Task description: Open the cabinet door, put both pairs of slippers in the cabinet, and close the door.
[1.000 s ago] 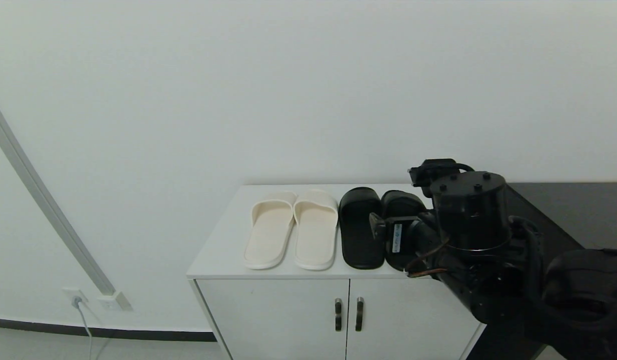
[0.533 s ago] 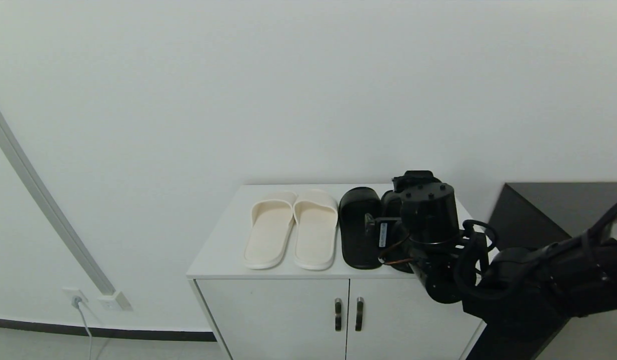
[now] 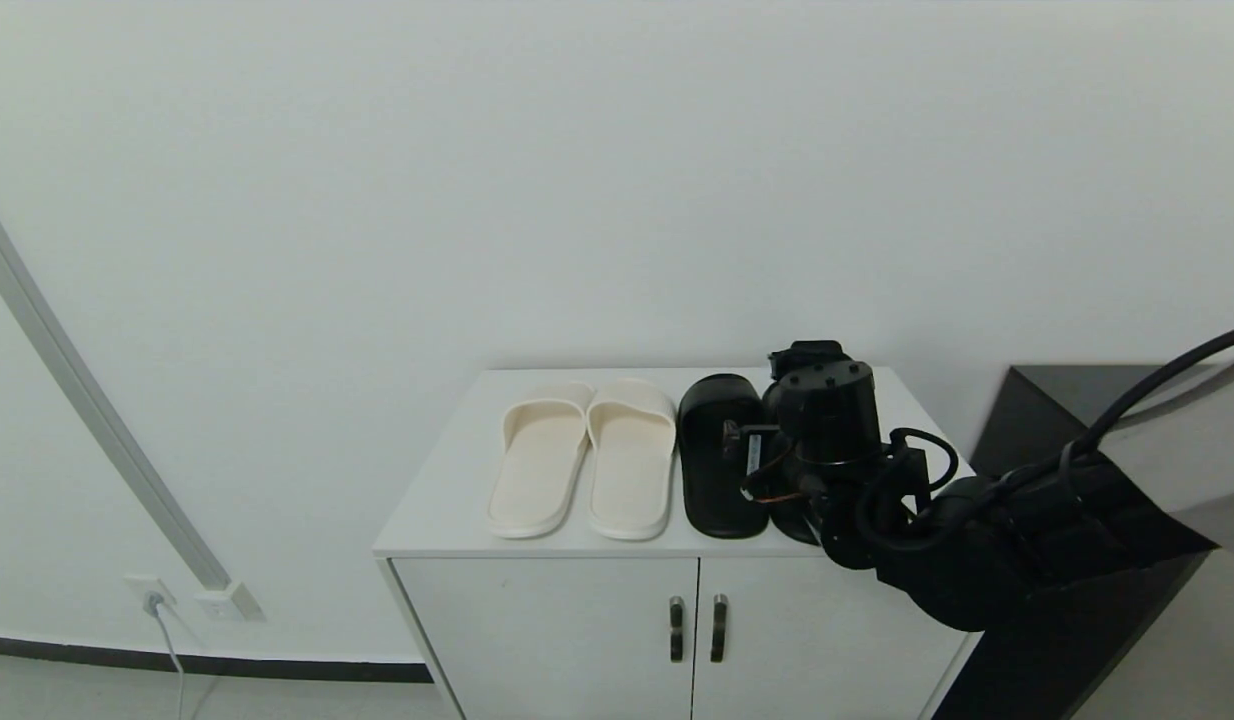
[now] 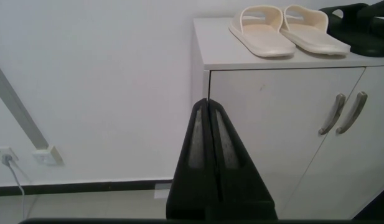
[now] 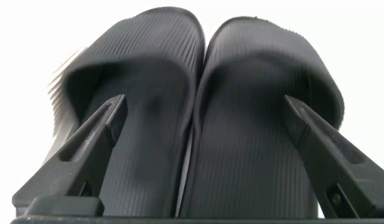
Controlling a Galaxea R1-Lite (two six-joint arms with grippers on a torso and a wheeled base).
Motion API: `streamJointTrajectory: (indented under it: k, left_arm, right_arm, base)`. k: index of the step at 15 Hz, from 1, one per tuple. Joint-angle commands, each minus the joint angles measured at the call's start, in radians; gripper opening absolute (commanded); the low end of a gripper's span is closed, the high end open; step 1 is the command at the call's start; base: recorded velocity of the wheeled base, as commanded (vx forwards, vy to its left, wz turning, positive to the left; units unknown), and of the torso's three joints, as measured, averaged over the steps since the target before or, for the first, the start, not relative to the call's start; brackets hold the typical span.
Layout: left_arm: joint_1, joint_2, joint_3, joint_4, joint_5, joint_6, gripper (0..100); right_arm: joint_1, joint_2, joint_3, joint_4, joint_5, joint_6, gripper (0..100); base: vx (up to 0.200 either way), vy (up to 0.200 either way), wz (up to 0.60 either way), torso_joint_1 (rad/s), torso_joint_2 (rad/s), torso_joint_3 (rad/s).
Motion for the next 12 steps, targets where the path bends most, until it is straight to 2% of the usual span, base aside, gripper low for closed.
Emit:
streamJointTrajectory:
  k: [1,4,12]
  left_arm:
    - [0.000,0.001,0.000,0.000,0.000,0.000,0]
    - [0.000,0.001,0.000,0.000,0.000,0.000,0]
    - [0.000,0.001,0.000,0.000,0.000,0.000,0]
  right_arm:
    - [-0.010,0.051,-0.034,-0.020,0.001,-0.020,100]
    - [-0.029,0.109,-0.082,-0.066,0.000,-0.062,100]
    - [-0.064,0.189,-0.194,-0.065,-0.002,-0.079,100]
  base:
    - [0.000,0.000,0.00,0.000,0.00,0.000]
    - [0.000,0.000,0.00,0.000,0.00,0.000]
    - [0.000,0.000,0.00,0.000,0.00,0.000]
